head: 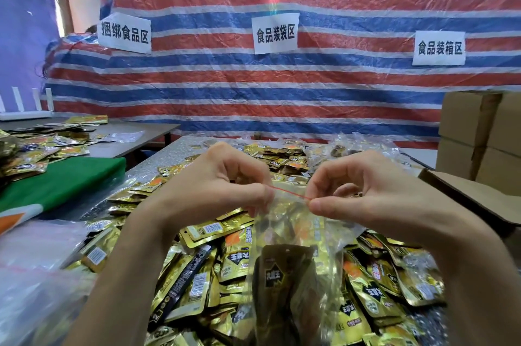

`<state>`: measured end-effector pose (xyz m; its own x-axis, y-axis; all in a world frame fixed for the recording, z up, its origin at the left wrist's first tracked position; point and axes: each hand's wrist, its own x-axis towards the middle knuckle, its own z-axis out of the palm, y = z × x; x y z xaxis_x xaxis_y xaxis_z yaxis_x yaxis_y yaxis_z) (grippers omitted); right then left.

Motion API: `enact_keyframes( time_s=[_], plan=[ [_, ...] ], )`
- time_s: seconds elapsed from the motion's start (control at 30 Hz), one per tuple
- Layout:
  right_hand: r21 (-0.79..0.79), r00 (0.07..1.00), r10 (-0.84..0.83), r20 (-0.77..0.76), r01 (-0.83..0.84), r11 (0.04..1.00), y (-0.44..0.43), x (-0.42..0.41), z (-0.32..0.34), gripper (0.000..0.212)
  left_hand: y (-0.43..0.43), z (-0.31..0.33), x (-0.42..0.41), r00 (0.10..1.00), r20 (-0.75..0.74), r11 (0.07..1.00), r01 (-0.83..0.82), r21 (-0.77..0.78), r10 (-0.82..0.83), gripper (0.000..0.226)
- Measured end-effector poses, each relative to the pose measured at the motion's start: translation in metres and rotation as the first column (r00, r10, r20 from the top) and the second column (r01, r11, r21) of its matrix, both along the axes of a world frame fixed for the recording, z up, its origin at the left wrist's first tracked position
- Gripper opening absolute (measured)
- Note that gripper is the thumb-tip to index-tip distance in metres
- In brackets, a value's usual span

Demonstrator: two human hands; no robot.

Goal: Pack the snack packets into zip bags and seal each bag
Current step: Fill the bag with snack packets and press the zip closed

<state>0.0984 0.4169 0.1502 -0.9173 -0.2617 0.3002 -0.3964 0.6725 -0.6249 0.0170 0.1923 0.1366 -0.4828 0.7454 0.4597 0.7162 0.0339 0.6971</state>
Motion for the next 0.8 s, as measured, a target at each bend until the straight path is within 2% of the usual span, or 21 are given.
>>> enact_keyframes(
  time_s=[0.13,0.3,0.6,0.8],
  plan=[
    [0.019,0.999,0.010,-0.042,-0.009,1.000,-0.006,0.001,0.002,0.008,-0.002,0.003,0.002,0.992,-0.097,0.996,-0.084,-0.033,0.081,0.019],
    [0.061,0.994,0.030,-0.102,-0.024,0.998,-0.020,-0.002,-0.001,0.002,-0.002,0.004,0.003,0.984,-0.153,0.992,-0.103,-0.070,0.091,0.018],
    [-0.002,0.998,0.016,-0.066,-0.016,1.000,-0.021,-0.004,-0.003,0.002,-0.003,0.004,0.003,0.983,-0.156,0.986,-0.120,-0.113,0.101,0.018],
    [-0.033,0.999,0.015,-0.040,-0.016,0.999,-0.022,-0.005,-0.003,0.006,-0.003,0.005,0.004,0.983,-0.150,0.988,-0.120,-0.094,0.106,0.010]
  ],
)
